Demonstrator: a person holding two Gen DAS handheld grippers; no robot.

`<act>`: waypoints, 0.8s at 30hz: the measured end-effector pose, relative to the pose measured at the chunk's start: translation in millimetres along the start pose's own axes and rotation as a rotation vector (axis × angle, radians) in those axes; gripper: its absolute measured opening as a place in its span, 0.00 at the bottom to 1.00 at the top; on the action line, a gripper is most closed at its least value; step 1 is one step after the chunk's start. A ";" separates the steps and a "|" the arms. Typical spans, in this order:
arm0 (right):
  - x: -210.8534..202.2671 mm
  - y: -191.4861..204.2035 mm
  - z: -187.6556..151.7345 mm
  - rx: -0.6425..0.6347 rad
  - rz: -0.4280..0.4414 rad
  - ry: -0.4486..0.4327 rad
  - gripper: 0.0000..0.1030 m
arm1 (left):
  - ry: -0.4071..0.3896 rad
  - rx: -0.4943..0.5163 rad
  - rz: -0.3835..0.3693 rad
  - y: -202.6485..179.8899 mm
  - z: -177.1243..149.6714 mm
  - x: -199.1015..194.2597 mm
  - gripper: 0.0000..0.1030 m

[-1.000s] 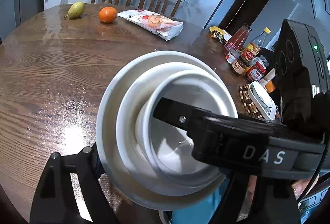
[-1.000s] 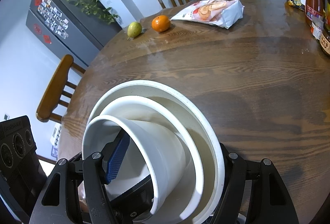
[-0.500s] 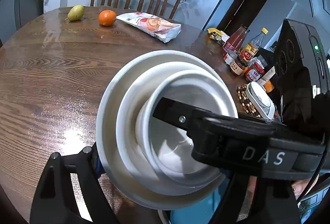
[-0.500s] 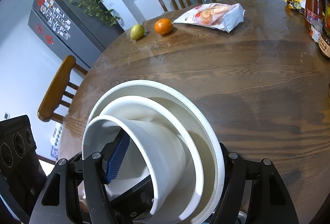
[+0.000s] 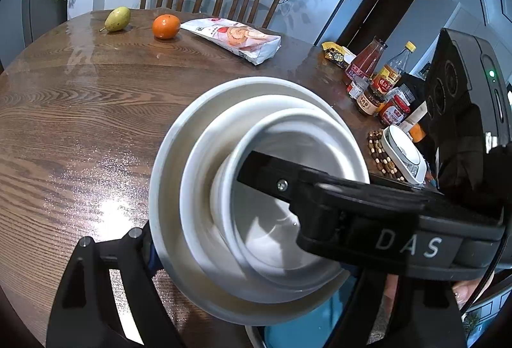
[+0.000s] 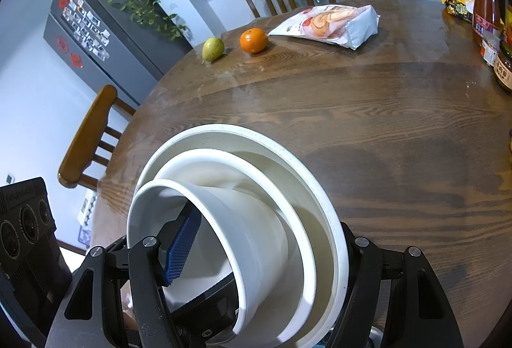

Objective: Organize plates and bowls
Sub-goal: 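Lift the white bowl stack off the table with both tools and hold it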

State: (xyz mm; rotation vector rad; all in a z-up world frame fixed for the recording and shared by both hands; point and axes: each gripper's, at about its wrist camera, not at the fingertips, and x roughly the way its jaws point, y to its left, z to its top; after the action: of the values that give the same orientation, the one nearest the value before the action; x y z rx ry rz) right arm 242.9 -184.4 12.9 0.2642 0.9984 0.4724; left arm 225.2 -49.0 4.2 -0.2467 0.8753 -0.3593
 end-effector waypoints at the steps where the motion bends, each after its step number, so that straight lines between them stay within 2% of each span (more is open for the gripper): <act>1: 0.1 0.1 0.0 -0.001 0.000 0.000 0.71 | -0.003 0.001 0.001 0.1 -0.4 -0.7 0.77; 24: -2.4 -6.9 -4.1 0.008 0.006 -0.015 0.71 | 0.007 0.022 -0.002 -6.6 -2.7 2.6 0.77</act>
State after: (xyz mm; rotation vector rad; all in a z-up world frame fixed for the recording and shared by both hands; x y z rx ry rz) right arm 240.1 -191.5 9.6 0.2775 0.9857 0.4711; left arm 223.2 -56.2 3.1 -0.2259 0.8777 -0.3713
